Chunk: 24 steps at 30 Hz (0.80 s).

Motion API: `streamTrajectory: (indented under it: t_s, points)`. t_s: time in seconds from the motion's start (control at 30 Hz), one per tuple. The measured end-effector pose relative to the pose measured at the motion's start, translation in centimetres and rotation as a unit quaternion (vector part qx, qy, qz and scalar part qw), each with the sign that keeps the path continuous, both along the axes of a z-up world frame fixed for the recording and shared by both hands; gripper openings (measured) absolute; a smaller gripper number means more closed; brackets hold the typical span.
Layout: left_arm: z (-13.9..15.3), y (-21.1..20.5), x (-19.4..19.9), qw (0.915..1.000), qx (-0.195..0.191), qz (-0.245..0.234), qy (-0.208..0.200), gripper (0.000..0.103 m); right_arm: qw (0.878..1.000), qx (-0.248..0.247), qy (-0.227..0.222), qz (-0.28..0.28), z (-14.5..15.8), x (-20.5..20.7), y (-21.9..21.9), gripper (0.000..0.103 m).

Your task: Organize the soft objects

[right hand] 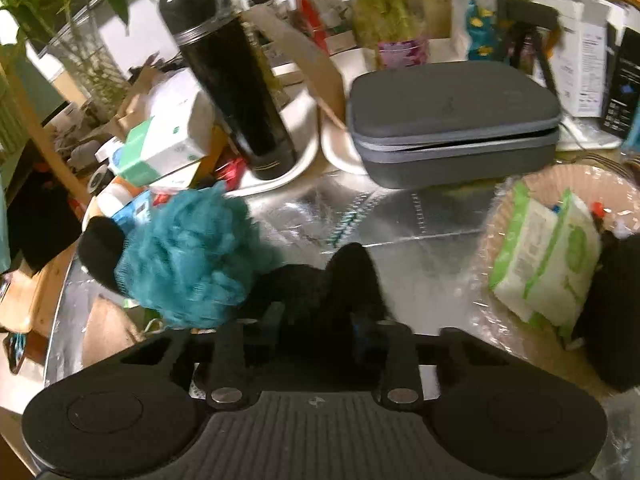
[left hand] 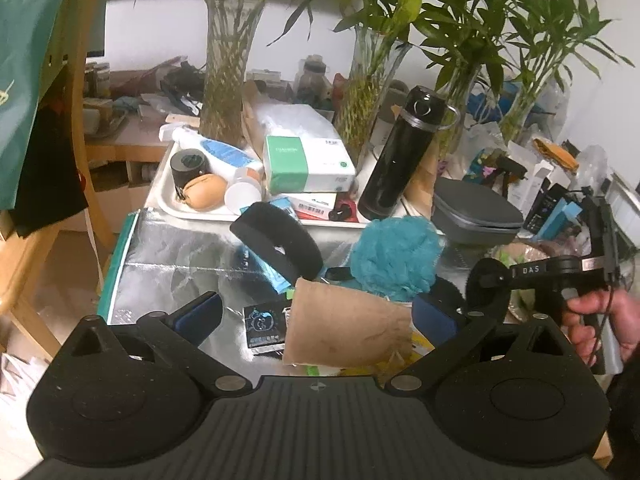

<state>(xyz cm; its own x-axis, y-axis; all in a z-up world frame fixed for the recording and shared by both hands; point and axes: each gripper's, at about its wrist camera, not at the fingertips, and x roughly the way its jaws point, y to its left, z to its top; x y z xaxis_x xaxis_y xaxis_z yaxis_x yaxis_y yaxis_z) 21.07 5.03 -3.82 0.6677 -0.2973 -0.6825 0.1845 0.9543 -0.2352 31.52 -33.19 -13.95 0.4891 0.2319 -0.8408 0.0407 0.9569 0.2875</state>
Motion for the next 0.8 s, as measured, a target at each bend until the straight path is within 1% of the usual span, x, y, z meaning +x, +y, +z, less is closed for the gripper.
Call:
streamTrajectory:
  t_s: [0.03,0.07,0.13,0.2,0.37,0.43,0.53,0.67,0.8]
  points:
    - [0.0,0.0,0.0,1.0000,-0.001,0.000,0.002,0.103,1.000,0.000,-0.003,-0.005,0.2,-0.1,-0.2,0.020]
    - [-0.1,0.0,0.0,1.0000,-0.001,-0.001,0.003,0.103,1.000,0.004,-0.009,-0.009,0.5,-0.2,-0.5,0.017]
    - [-0.2,0.0,0.0,1.0000,0.001,0.000,0.004,0.103,0.999,0.014,-0.023,-0.018,1.3,-0.4,-1.0,0.016]
    - [-0.1,0.1,-0.1,1.0000,0.001,0.001,0.004,0.103,0.999,0.023,-0.038,-0.028,2.3,-0.7,-1.6,0.015]
    - [-0.2,0.1,-0.1,1.0000,0.000,0.002,0.004,0.103,0.994,0.076,-0.071,-0.039,3.6,-1.1,-2.7,0.015]
    - [-0.2,0.1,-0.1,1.0000,0.001,0.002,0.005,0.103,0.991,0.097,-0.086,-0.038,4.2,-1.2,-3.1,0.014]
    - [-0.2,0.1,0.0,1.0000,0.001,0.003,0.004,0.103,0.987,0.114,-0.104,-0.037,4.9,-1.3,-3.4,0.014]
    - [-0.3,0.1,0.0,1.0000,0.000,0.004,0.007,0.103,0.988,0.115,-0.103,-0.031,4.6,-1.1,-3.2,0.014]
    - [-0.3,0.2,0.1,0.9999,-0.003,0.003,0.009,0.103,0.991,0.084,-0.097,-0.025,4.1,-0.6,-3.2,0.014]
